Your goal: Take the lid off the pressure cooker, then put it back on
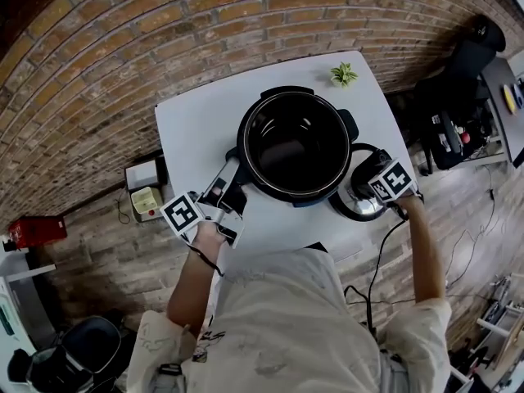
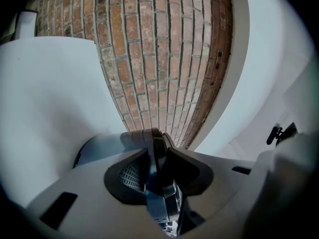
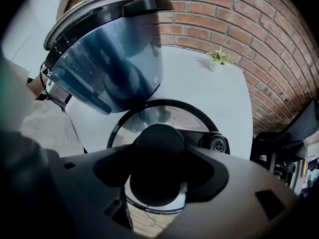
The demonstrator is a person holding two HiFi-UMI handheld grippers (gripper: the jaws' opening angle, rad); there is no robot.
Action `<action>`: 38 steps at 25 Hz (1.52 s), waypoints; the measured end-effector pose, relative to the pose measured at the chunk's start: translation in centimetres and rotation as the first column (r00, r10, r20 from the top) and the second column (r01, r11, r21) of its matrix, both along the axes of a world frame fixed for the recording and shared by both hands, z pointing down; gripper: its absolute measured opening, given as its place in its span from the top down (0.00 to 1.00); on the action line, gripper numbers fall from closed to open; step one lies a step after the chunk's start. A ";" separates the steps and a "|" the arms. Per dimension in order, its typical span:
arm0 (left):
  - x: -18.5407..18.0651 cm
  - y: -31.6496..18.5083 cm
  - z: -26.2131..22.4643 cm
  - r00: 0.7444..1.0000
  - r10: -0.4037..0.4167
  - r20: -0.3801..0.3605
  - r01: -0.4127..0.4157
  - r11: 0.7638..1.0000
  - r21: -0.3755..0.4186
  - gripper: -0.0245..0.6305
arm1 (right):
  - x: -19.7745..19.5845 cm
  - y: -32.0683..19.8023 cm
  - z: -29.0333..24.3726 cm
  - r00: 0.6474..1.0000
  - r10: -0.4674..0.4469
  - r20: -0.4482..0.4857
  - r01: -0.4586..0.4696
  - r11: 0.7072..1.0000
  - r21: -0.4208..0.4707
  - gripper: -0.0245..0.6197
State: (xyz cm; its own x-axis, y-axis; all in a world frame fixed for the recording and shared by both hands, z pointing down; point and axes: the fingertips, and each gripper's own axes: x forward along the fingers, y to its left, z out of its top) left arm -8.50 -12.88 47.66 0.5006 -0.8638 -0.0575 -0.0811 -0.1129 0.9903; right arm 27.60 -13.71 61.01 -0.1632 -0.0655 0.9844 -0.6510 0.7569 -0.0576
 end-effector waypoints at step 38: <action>0.1 0.0 -0.4 0.999 0.003 -0.049 -0.004 1.000 -0.020 0.85 | 2.5 -1.2 -10.2 0.998 -0.017 -0.059 0.023 0.994 0.102 0.50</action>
State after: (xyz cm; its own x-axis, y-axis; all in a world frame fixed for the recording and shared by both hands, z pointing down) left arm -8.40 -12.91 47.31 0.5007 -0.8632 -0.0642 -0.0326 -0.0929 0.9951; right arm 30.14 -14.96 50.78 -0.1083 -0.1642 0.9805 -0.6357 0.7697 0.0587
